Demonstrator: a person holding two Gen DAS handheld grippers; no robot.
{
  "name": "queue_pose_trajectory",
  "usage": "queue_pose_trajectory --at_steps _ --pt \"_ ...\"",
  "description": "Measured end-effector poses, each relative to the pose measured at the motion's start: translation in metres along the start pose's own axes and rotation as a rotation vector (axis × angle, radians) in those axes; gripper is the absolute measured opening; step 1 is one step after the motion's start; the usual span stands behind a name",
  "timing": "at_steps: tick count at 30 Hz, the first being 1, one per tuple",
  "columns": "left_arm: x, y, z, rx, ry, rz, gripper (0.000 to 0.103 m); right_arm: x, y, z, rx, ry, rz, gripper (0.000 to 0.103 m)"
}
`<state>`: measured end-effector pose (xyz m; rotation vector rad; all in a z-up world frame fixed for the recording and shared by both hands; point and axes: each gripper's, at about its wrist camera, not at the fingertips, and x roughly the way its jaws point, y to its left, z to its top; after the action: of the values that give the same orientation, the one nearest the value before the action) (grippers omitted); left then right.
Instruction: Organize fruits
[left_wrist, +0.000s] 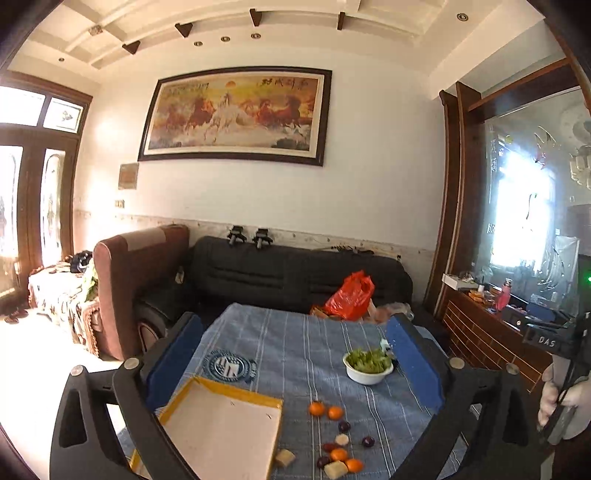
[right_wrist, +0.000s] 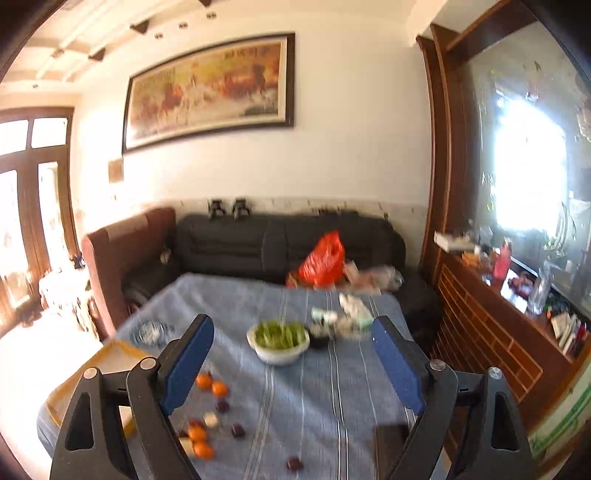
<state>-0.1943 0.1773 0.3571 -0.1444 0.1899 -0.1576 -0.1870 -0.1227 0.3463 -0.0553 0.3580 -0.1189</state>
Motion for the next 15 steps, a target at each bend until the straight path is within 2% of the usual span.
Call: queue_pose_trajectory --at_steps 2,3,5,7,10,13,14,15 --pt "0.008 -0.004 -0.003 0.027 -0.006 0.028 0.103 0.002 0.004 0.016 -0.001 -0.027 0.019 0.099" --pt "0.014 -0.005 -0.009 0.033 0.01 0.025 0.103 0.005 0.005 0.013 -0.001 -0.024 0.025 0.099" --pt "0.039 -0.004 -0.029 0.006 0.095 -0.021 0.103 0.023 0.003 -0.003 0.021 0.026 0.052 0.099" --pt "0.071 -0.002 -0.064 -0.023 0.219 -0.067 0.103 0.055 -0.001 -0.039 0.05 0.14 0.075 0.099" --pt "0.122 -0.002 -0.134 -0.095 0.389 -0.112 0.103 0.107 -0.013 -0.115 0.098 0.339 0.081 0.084" --pt "0.158 -0.01 -0.191 -0.115 0.522 -0.134 0.103 0.144 -0.033 -0.19 0.172 0.517 0.092 0.062" --pt "0.165 -0.015 -0.21 -0.108 0.555 -0.14 0.101 0.154 -0.036 -0.209 0.187 0.564 0.096 0.054" --pt "0.171 -0.018 -0.224 -0.105 0.58 -0.153 0.094 0.161 -0.037 -0.225 0.203 0.601 0.11 0.052"
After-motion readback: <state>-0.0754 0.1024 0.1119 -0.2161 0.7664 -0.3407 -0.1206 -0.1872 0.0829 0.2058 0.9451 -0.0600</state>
